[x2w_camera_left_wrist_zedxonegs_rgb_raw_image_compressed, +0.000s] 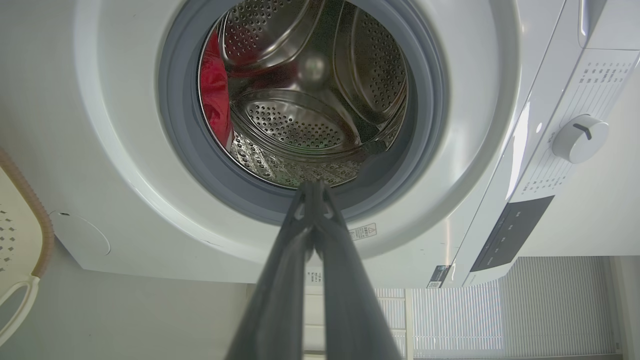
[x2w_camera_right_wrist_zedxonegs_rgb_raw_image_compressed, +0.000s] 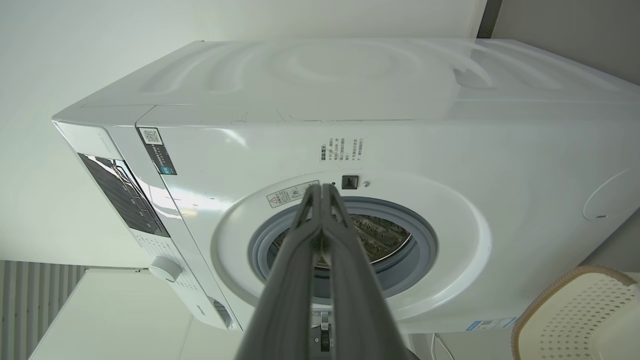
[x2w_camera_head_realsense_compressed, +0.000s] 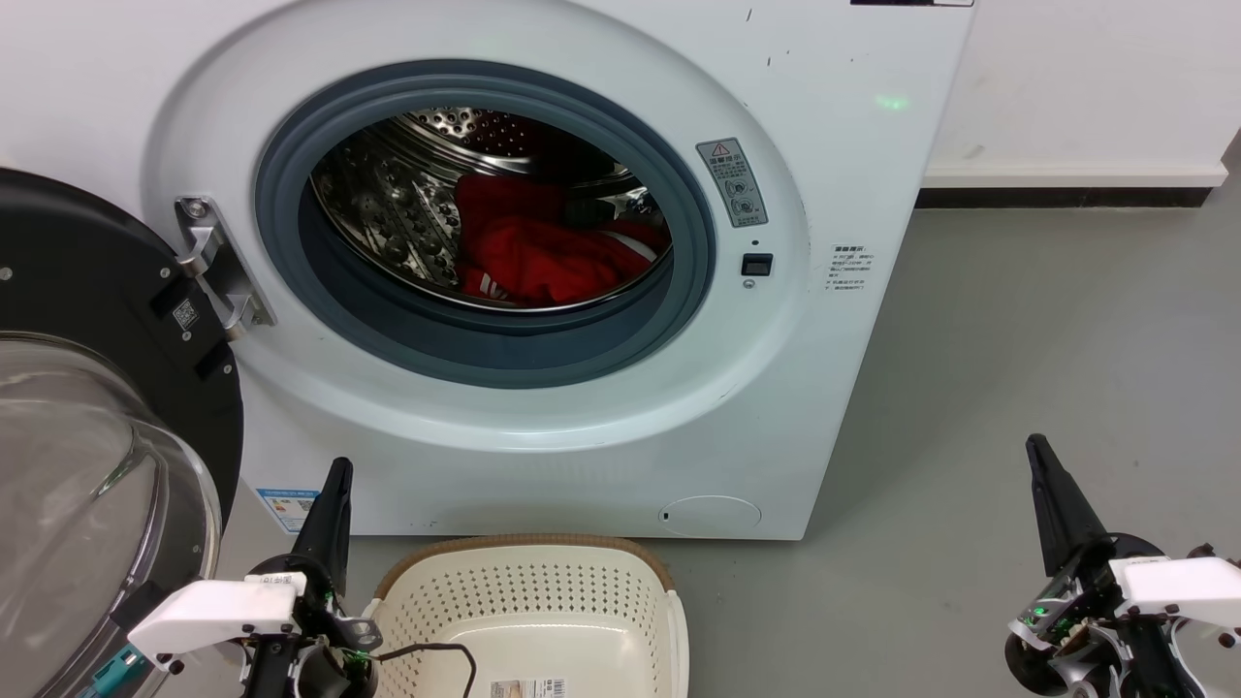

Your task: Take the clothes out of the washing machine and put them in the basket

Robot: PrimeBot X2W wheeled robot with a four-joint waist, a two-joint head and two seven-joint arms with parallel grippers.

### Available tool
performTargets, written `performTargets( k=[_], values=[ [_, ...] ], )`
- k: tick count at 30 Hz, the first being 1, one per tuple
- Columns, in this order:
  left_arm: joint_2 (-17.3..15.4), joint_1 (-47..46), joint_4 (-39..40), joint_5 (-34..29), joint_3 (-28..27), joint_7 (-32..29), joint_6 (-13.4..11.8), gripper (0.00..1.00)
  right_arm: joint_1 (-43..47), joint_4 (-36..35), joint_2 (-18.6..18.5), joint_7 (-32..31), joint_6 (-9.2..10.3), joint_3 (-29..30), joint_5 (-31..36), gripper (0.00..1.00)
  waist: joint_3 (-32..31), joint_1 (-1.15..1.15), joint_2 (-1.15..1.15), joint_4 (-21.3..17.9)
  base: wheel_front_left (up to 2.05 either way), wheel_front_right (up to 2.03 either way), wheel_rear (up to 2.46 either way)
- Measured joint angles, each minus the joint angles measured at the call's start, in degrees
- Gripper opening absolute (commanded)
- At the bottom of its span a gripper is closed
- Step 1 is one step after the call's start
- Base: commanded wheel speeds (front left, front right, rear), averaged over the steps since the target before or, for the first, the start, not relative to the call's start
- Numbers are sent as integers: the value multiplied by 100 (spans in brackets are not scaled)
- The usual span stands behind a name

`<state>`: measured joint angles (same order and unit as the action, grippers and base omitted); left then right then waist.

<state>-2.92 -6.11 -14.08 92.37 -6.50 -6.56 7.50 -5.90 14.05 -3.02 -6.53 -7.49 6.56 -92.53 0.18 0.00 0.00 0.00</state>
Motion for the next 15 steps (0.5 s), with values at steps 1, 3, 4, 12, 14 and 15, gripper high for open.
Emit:
performTargets(
  k=[1,3,4,12,14,15],
  values=[
    [0,0,0,0,0,0,0,0,0,0,0,0,0,0,0,0,0,0,0,0,0,0,0],
    [0,0,0,0,0,0,0,0,0,0,0,0,0,0,0,0,0,0,0,0,0,0,0],
    [0,0,0,0,0,0,0,0,0,0,0,0,0,0,0,0,0,0,0,0,0,0,0],
    [0,0,0,0,0,0,0,0,0,0,0,0,0,0,0,0,0,0,0,0,0,0,0],
    [0,0,0,0,0,0,0,0,0,0,0,0,0,0,0,0,0,0,0,0,0,0,0],
    [0,0,0,0,0,0,0,0,0,0,0,0,0,0,0,0,0,0,0,0,0,0,0]
  ],
)
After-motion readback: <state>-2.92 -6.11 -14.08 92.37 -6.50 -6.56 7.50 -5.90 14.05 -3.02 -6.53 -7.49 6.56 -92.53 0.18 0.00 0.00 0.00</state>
